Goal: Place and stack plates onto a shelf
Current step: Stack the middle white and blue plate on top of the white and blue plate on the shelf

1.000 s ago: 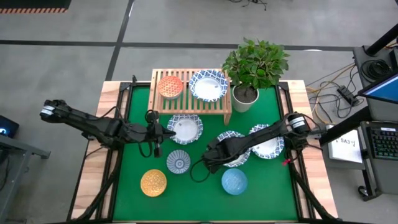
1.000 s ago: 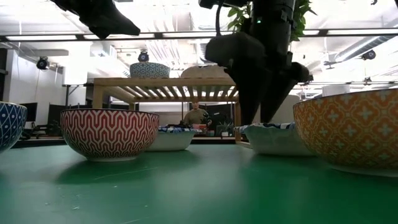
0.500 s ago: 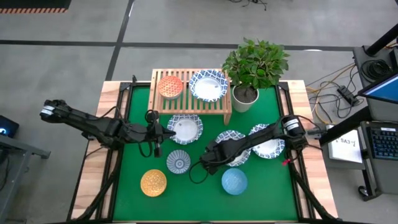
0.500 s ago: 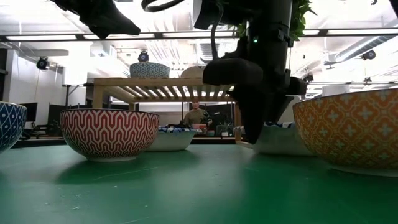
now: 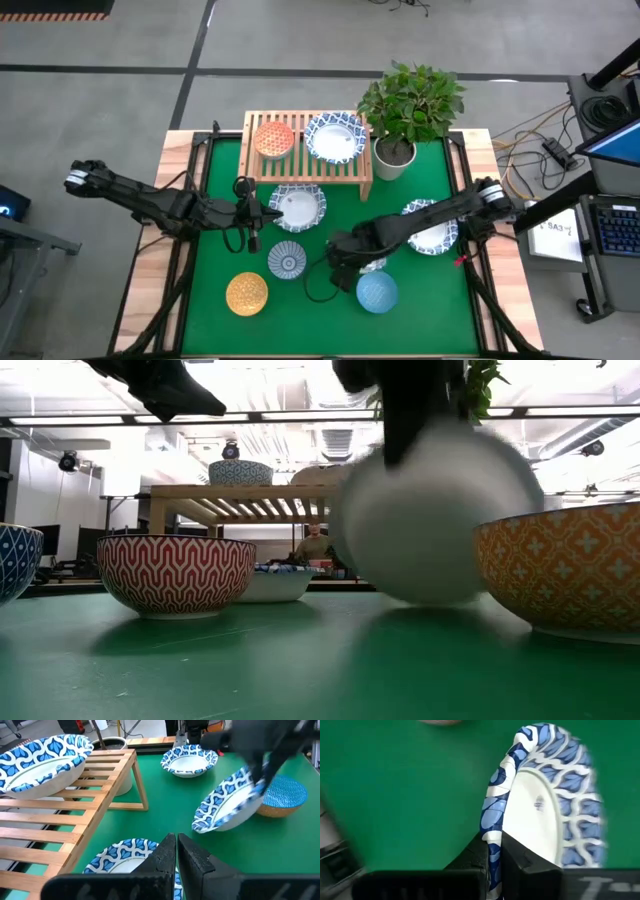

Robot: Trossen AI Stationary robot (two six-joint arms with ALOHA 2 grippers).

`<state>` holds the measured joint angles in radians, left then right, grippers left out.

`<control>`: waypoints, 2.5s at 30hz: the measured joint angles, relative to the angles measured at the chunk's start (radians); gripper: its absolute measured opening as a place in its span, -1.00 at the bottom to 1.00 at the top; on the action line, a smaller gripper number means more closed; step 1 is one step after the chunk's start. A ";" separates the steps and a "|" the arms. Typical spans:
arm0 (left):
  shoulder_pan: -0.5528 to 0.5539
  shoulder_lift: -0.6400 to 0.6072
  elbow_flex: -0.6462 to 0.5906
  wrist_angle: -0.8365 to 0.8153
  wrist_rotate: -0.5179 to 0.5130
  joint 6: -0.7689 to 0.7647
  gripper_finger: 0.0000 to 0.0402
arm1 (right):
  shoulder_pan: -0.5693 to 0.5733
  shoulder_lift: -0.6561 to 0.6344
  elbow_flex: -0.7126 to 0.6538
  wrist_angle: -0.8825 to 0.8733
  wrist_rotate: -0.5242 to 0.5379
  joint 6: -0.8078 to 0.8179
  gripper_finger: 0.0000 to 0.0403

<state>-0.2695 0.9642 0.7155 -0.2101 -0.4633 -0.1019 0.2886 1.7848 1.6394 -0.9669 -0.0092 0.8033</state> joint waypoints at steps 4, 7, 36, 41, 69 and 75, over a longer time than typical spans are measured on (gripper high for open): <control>0.000 0.000 0.000 0.011 0.000 0.009 -1.00 | 0.020 -0.070 0.080 -0.001 0.010 -0.164 -0.94; 0.000 0.000 0.001 0.024 0.000 0.015 -1.00 | 0.043 -0.117 0.125 0.022 0.055 -0.347 -0.94; 0.000 0.000 0.002 0.031 0.000 0.041 -1.00 | -0.366 -0.037 0.320 0.101 0.542 -1.154 -0.94; 0.000 0.000 0.002 0.031 0.000 0.041 -1.00 | -0.407 -0.019 0.318 0.092 0.540 -1.142 -0.94; 0.000 0.000 0.002 0.031 0.001 0.040 -1.00 | -0.430 0.001 0.273 0.003 0.541 -0.996 -0.24; 0.000 0.000 0.002 0.031 0.001 0.040 -1.00 | -0.389 -0.001 0.327 -0.083 0.532 -0.885 -0.11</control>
<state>-0.2695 0.9642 0.7170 -0.1787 -0.4625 -0.0616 -0.1002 1.7834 1.9662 -1.0499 0.5224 -0.0820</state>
